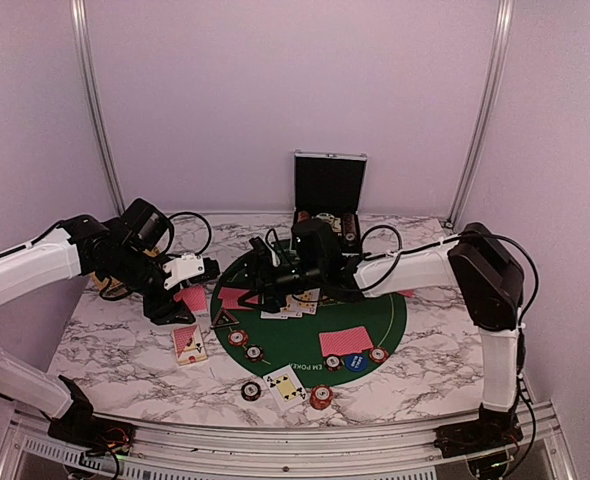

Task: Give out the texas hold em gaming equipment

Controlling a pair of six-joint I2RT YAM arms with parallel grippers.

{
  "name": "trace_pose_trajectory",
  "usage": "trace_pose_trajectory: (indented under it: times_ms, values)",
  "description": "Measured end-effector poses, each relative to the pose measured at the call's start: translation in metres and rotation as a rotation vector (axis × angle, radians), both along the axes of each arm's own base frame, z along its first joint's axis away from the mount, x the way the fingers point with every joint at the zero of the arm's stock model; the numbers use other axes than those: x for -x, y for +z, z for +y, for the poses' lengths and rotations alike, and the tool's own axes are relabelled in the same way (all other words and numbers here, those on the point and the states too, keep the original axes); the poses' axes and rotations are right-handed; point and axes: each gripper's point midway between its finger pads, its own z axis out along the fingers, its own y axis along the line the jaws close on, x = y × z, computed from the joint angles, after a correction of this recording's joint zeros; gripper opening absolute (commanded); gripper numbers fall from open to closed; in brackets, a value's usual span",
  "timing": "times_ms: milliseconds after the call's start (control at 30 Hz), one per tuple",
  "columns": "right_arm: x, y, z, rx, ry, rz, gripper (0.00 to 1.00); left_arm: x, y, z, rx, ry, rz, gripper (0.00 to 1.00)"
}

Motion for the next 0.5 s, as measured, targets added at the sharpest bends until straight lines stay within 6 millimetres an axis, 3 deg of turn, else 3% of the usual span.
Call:
trace_pose_trajectory:
  times_ms: [267,500]
  values:
    - [0.013,-0.012,0.019,-0.012,0.049,0.05,0.93,-0.004,-0.003,-0.003,-0.004,0.004,0.009,0.0]
    - [0.019,-0.008,0.039,-0.044,0.092,0.063,0.92,-0.004,-0.004,-0.003,-0.005,0.01,0.015,0.0]
